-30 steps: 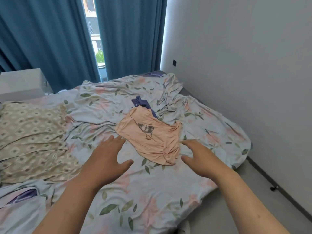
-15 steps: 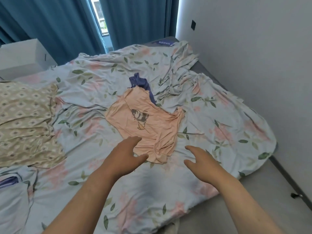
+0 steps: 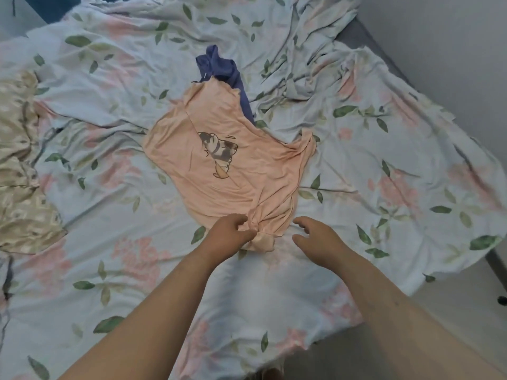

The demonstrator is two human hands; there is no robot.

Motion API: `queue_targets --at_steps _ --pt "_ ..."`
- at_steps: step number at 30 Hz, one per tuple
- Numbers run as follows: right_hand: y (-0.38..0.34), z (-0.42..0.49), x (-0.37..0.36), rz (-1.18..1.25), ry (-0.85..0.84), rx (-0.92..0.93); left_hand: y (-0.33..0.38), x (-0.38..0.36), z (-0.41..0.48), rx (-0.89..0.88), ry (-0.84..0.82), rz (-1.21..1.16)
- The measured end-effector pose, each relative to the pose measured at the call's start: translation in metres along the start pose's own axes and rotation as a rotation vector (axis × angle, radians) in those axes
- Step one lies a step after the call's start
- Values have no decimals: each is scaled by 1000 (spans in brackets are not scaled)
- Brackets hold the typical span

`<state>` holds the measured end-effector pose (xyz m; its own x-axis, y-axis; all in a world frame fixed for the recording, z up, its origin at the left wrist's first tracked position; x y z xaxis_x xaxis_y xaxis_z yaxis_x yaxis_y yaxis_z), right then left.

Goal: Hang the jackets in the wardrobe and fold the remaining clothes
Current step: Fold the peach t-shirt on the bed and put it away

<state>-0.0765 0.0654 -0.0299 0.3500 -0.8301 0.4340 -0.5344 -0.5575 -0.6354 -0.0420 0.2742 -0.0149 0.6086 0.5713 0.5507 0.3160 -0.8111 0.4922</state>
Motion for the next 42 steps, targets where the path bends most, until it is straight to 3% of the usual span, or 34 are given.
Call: queue_targets --at_steps 4,8,12,15,22,32,37,39,42 --pt "29 60 -32 51 11 -15 -18 -49 67 55 -7 -107" --pt "54 113 -49 188 72 -20 -38 -82 123 105 41 -22" --pt "52 162 -40 68 169 131 -57 -94 155 138 204 219" --pt "54 191 -36 -65 114 165 -49 -105 165 5 276 183" --pt "62 197 -26 -98 133 297 -57 -137 129 -279 190 320" --pt "106 148 -26 -200 -39 208 -60 -203 95 -324 -3 229" --pt "127 137 -12 -190 56 130 -61 -208 82 -374 9 179" --pt "131 134 -16 -281 -6 100 -74 -190 79 -325 92 70" --pt "138 121 -37 -451 -233 32 -111 -132 84 -122 451 6"
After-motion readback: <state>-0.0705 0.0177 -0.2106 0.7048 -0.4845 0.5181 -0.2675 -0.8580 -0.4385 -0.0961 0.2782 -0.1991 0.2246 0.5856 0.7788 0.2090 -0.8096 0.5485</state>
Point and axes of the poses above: each hand's wrist, its own z-axis towards the middle knuckle, its own x-axis out of the back of the hand, y = z × x, the point moved 9 cm from there along z, towards the middle knuckle, and after that the axes turned 13 degrees about z, right-handed, at the moved point
